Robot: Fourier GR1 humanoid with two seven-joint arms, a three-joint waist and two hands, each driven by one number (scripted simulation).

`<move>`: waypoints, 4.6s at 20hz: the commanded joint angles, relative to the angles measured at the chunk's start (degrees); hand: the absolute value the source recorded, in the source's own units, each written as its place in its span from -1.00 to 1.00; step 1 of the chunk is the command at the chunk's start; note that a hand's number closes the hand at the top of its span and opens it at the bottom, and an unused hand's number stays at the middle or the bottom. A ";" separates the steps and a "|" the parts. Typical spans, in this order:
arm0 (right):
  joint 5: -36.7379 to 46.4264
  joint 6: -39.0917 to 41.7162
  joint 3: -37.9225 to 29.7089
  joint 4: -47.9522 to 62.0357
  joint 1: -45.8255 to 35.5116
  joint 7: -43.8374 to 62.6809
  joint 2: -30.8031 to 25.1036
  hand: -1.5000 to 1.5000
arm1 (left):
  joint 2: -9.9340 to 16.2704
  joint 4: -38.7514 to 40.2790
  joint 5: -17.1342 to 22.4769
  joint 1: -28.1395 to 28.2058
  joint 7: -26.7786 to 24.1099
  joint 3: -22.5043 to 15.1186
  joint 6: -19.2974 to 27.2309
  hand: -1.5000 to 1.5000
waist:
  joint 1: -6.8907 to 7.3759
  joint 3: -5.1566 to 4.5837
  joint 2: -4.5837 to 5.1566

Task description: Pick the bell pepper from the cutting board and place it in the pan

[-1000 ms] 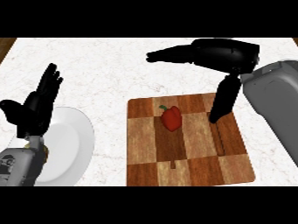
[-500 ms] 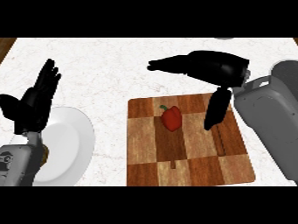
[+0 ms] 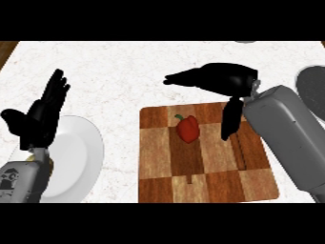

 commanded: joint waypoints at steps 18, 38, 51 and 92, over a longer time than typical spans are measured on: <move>21.59 -3.96 7.66 7.26 -0.29 -4.39 6.21 -1.00 | -1.16 -2.82 -1.59 0.45 2.39 1.35 -0.68 0.00 | 0.10 0.00 -0.02; 34.59 -7.20 5.86 18.53 0.58 -10.97 10.19 -1.00 | -2.07 -2.00 -2.78 -0.40 2.42 2.46 -2.01 0.00 | 0.06 0.01 -0.02; 39.89 -9.96 7.98 18.53 3.38 -19.25 12.40 1.00 | -1.15 -2.57 -2.05 0.22 3.41 4.24 -3.54 0.00 | -0.14 0.01 -0.10; 21.44 -46.92 -49.42 3.01 10.94 23.91 -5.42 1.00 | -0.56 0.32 -1.68 -3.00 2.49 5.78 -4.26 0.00 | 0.26 0.06 0.51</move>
